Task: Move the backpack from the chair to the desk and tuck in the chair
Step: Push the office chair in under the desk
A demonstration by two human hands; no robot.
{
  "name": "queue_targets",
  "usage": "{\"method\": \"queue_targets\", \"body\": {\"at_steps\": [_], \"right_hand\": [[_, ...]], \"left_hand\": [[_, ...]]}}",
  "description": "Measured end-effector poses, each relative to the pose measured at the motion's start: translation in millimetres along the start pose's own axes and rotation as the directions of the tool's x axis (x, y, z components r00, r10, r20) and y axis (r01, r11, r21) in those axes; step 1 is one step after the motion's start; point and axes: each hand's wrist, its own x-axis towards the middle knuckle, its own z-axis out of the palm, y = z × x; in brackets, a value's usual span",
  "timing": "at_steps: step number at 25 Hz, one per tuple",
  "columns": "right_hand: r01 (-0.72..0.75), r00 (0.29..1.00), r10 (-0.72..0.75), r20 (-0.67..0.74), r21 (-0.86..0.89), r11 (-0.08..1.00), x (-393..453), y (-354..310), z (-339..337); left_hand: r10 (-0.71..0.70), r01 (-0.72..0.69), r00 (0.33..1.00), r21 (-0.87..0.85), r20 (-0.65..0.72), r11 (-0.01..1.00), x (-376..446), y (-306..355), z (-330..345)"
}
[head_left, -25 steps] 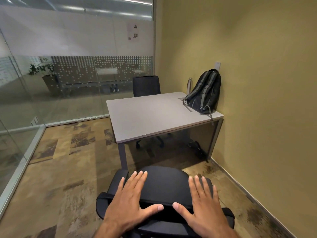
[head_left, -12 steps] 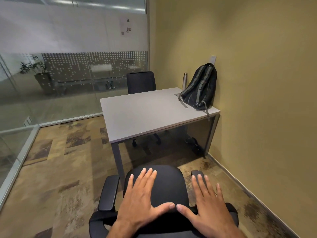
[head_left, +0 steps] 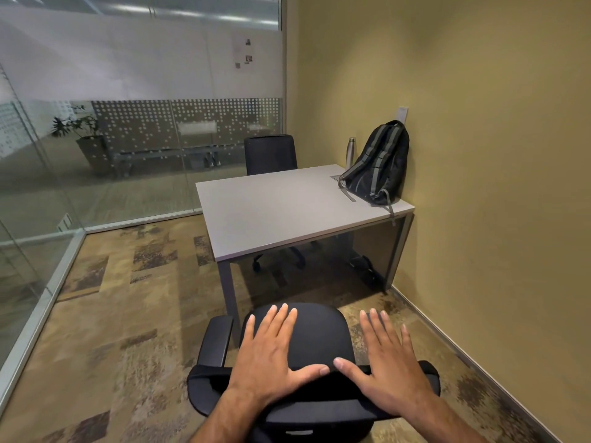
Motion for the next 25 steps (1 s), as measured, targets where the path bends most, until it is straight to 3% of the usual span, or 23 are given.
{"method": "queue_targets", "body": {"at_steps": [8,25], "right_hand": [[0.116,0.993,-0.114,0.034,-0.073,0.991,-20.6,-7.4,5.5],[0.077,0.987,-0.069,0.147,-0.048,0.996,10.1,18.3,-8.3]], "left_hand": [[-0.076,0.076,0.997,0.009,0.034,0.997,-45.6,-15.7,-0.7],[-0.036,0.036,0.998,0.005,0.044,0.999,2.5,0.5,6.0]]}}
